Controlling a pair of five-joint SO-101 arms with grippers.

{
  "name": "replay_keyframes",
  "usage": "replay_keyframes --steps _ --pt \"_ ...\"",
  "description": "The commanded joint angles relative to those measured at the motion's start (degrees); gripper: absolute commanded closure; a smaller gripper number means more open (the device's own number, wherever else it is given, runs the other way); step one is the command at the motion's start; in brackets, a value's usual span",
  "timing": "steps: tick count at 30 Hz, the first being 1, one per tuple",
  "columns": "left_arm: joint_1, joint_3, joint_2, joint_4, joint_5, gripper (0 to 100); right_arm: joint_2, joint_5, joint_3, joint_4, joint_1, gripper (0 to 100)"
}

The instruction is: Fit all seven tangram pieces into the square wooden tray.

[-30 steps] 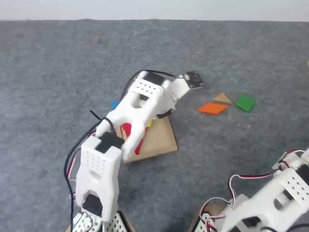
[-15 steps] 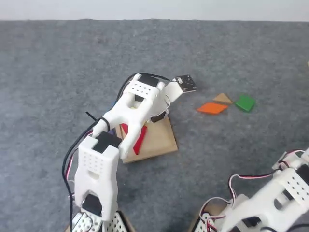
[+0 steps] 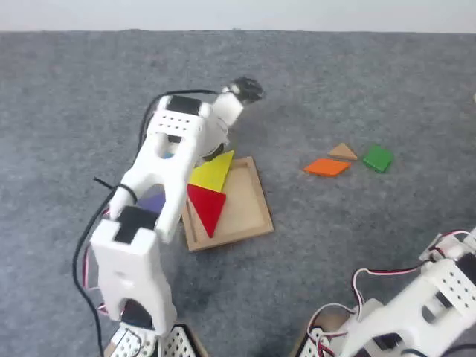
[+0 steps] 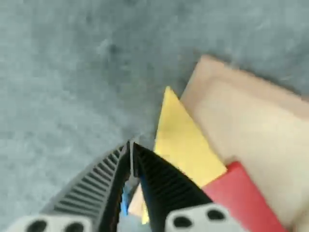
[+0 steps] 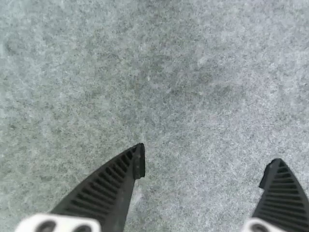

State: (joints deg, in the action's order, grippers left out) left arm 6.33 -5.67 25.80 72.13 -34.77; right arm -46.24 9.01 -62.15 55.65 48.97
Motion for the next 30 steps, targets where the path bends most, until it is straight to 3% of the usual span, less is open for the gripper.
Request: replay_keyframes --steps 1,13,18,22,30 --pt "-0.3 -2.9 3.9 -2.8 -1.3 98 -1.6 0.7 0.4 -0.8 -2.6 61.9" --pt "4.6 -3.4 6.9 -1.7 -1.1 98 -1.6 0.6 0.4 -1.1 -2.7 61.9" --pt "3.7 -3.6 1.0 -1.1 -0.4 98 -1.6 0.6 0.4 -1.1 -2.7 61.9" --pt "7.9 1.9 -5.6 1.1 -0.5 98 -1.6 0.6 0.4 -1.1 -2.7 61.9" --pt "13.2 16.0 -9.1 -9.0 -0.3 98 -1.6 0.7 0.4 -0.9 -2.4 61.9"
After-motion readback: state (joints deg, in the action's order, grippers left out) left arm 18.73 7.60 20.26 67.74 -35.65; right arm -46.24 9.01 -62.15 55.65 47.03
